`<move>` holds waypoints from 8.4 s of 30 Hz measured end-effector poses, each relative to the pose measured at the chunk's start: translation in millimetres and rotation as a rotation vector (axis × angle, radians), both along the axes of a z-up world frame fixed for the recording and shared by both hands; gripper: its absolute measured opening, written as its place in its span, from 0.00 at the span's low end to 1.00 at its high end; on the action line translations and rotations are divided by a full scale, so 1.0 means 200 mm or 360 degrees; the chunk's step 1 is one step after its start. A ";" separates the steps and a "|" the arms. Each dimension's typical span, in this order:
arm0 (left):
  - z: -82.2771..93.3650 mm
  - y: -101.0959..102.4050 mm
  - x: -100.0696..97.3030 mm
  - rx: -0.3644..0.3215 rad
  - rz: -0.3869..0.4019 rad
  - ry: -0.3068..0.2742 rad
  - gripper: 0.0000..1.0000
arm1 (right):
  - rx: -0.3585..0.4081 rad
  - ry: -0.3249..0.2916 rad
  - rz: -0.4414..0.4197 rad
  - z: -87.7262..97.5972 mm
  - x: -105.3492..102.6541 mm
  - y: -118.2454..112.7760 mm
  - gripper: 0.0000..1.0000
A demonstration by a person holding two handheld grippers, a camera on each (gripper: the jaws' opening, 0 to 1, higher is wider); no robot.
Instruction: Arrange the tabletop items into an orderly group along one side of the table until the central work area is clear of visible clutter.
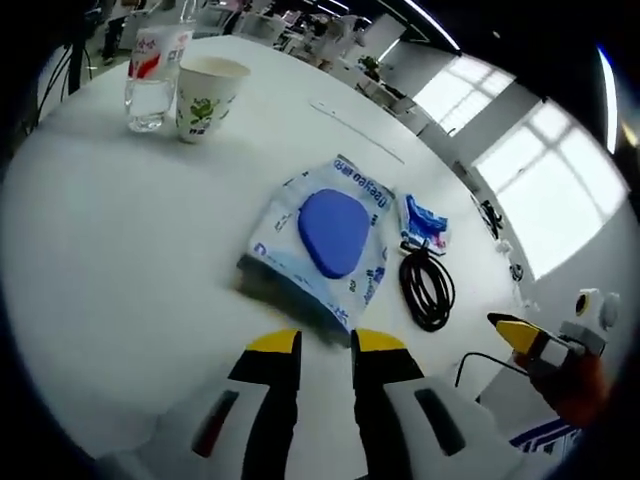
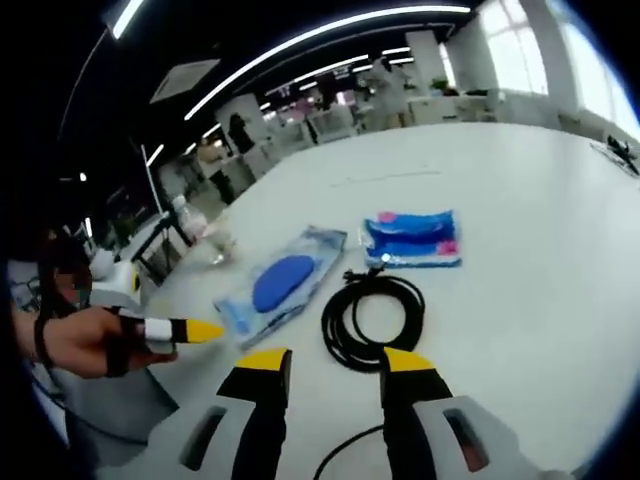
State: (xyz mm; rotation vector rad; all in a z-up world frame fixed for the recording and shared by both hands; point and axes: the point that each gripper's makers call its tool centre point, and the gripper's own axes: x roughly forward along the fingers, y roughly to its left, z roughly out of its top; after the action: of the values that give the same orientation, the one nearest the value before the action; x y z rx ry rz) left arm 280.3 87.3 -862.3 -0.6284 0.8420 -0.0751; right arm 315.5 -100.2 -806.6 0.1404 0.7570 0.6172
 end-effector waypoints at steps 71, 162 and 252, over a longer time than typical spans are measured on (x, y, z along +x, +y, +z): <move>-0.02 0.09 0.03 0.0020 0.0081 0.0003 0.15 | 0.0035 0.0082 -0.0053 -0.02 -0.13 -0.02 0.34; -0.01 0.69 -0.46 0.0145 0.0440 0.0066 0.03 | -0.0006 0.0339 0.0327 -0.30 -0.02 0.81 0.28; 0.14 0.38 -0.23 0.0167 0.0018 -0.0113 0.00 | 0.0125 0.0282 0.0140 -0.19 -0.24 0.46 0.00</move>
State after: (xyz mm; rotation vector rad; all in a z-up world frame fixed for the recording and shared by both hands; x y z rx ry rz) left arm 234.1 164.2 -835.1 -0.5286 0.7687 -0.0424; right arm 266.5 -8.9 -843.7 0.2374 0.9139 0.7255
